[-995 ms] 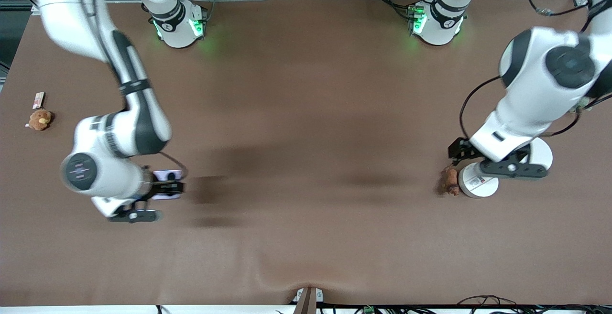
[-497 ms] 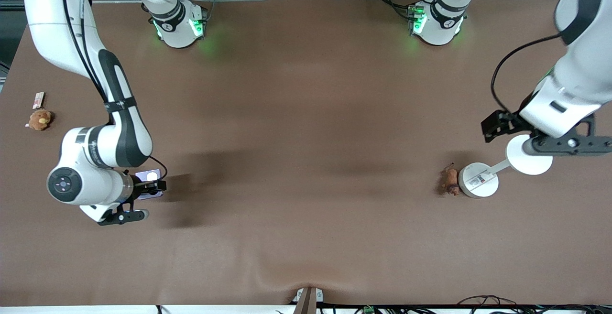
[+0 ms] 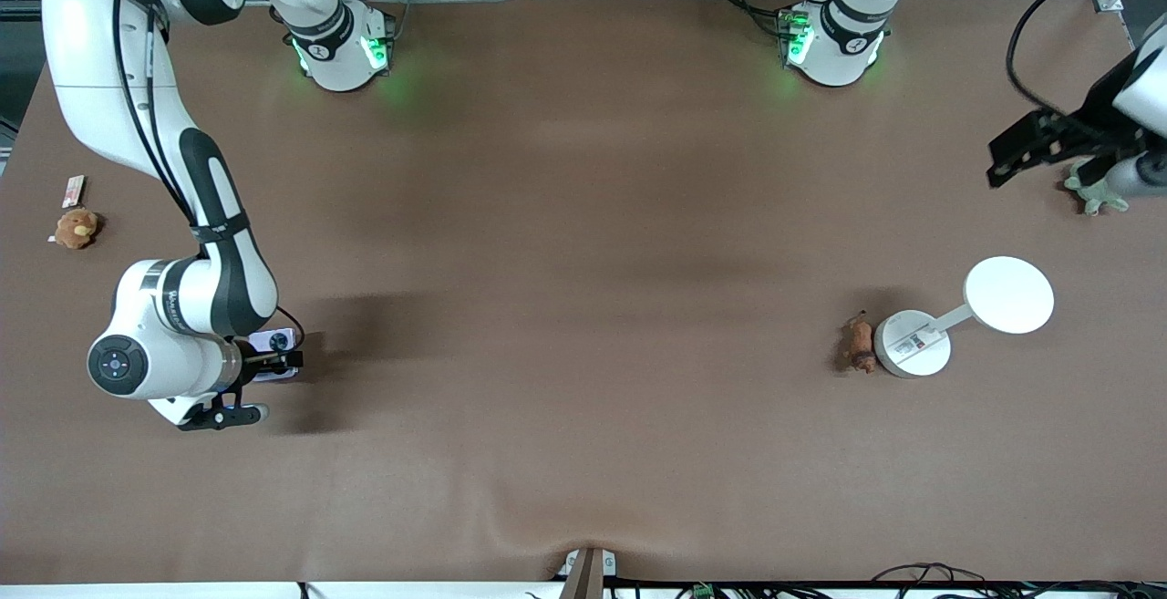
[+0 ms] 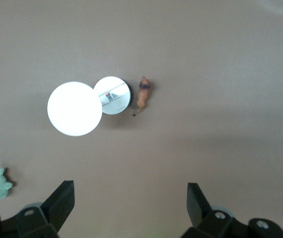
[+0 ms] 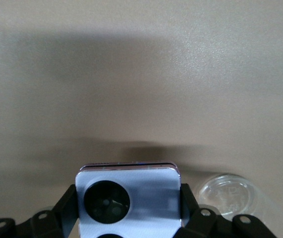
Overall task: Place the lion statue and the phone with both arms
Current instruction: 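Lower the phone beside the glass dish and open the right gripper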
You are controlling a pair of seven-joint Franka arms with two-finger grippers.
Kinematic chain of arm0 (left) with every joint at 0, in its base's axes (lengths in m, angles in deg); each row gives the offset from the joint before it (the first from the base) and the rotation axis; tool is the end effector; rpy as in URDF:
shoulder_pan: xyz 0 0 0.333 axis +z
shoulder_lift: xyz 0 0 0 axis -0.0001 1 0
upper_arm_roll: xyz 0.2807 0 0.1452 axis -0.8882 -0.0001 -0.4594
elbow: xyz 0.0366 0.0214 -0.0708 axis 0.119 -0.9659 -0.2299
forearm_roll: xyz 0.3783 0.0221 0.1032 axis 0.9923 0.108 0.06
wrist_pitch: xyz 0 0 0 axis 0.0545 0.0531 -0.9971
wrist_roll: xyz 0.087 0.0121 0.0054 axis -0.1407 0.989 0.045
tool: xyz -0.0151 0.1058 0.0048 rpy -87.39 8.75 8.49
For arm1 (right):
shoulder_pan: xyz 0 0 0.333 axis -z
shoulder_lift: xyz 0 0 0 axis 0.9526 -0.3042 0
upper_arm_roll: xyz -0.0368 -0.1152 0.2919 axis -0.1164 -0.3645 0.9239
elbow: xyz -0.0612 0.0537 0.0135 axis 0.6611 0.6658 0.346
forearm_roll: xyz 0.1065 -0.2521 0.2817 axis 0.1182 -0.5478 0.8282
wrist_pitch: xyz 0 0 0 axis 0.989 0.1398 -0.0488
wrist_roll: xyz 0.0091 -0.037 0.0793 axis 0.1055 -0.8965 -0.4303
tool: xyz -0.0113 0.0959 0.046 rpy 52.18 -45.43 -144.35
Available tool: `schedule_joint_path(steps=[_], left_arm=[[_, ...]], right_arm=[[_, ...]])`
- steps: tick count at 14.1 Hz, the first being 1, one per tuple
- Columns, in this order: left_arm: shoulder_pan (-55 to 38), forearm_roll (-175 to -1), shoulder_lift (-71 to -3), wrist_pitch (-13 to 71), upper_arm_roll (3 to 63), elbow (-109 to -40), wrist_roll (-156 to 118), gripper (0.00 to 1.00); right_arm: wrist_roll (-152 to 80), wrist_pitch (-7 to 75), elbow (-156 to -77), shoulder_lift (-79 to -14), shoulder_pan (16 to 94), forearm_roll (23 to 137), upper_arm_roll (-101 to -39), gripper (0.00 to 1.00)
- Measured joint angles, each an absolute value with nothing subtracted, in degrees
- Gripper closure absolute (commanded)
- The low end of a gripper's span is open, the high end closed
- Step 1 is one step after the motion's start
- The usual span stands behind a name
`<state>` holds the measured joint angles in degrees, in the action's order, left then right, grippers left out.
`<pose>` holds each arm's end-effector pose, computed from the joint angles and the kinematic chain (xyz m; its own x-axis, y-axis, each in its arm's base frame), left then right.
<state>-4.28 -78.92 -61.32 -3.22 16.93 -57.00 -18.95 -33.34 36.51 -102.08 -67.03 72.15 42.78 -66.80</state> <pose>0.5495 -0.0585 0.6723 0.9993 0.0089 0.0371 0.0090 -1.0000 -0.0028 0.6985 -0.0200 0.2041 0.9767 0.1081 -0.1856 0.1110 -0.9938 0.0056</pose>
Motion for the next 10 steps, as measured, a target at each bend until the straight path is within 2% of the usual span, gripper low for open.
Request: schedule_joint_path(steps=[6, 10], left_arm=[[-5.31, -79.20, -65.08, -3.31, 15.24, -62.06, -18.94, 0.00], [-5.28, -79.20, -65.15, -3.29, 15.10, -62.36, -18.95, 0.00]], right_arm=[[-31.51, 35.53, -101.34, -66.51, 72.08, 42.78, -66.15, 0.00], [-30.28, 30.45, -99.15, -61.77, 71.33, 42.78, -63.91, 0.00]])
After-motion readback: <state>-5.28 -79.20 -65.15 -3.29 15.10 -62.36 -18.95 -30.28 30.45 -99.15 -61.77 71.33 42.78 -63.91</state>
